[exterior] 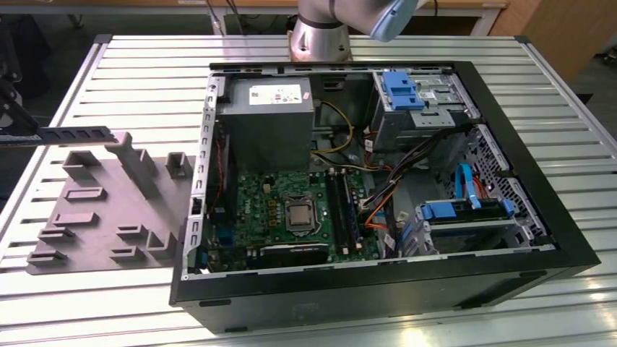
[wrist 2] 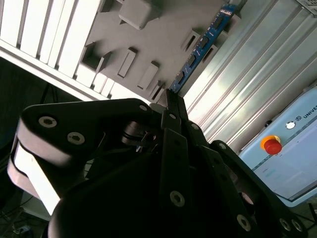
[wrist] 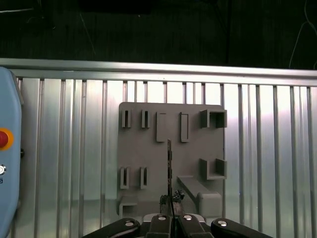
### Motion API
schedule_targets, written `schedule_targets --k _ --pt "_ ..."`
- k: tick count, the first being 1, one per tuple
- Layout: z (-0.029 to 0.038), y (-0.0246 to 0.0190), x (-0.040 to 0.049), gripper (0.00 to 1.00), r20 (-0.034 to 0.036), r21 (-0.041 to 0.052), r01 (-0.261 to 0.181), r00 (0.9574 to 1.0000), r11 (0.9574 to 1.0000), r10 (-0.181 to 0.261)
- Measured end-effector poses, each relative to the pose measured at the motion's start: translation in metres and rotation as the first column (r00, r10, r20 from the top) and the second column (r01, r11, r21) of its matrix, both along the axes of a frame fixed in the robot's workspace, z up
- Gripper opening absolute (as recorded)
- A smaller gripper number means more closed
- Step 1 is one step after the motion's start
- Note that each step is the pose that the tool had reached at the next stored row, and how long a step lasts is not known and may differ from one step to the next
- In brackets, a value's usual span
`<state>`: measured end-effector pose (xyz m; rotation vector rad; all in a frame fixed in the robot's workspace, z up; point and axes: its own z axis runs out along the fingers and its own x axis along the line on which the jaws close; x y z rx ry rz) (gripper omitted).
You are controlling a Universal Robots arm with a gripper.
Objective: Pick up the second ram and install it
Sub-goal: 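Pick up the second ram and move it above second insertion slot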
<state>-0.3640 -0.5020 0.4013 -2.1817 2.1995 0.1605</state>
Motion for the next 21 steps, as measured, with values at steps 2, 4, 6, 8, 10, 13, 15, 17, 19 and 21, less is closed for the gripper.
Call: schedule_targets --k 2,4,6,8,10,13,15,17,19,21 --pt "0.0001 0.0 0.0016 0.11 -0.0001 -0.0001 0.0 1.0 1.0 0.0" --pt "0.0 0.0 0.0031 0.11 0.0001 0.0 0.0 1.0 1.0 0.0" --pt "0.0 0.0 0.0047 0.11 0.0001 0.0 0.0 1.0 1.0 0.0" --pt "0.0 0.0 0.0063 0.11 0.0 0.0 0.0 1.0 1.0 0.0" --pt "0.0 0.0 0.0078 0.11 0.0 0.0001 0.0 1.0 1.0 0.0" --pt "0.0 0.0 0.0102 0.11 0.0 0.0 0.0 1.0 1.0 0.0" --pt "0.0 0.0 0.0119 0.11 0.0001 0.0001 0.0 1.0 1.0 0.0" --pt "0.0 0.0 0.0135 0.11 0.0 0.0 0.0 1.0 1.0 0.0" --pt "0.0 0.0 0.0151 0.11 0.0 0.0 0.0 1.0 1.0 0.0" --pt "0.0 0.0 0.0167 0.11 0.0 0.0 0.0 1.0 1.0 0.0"
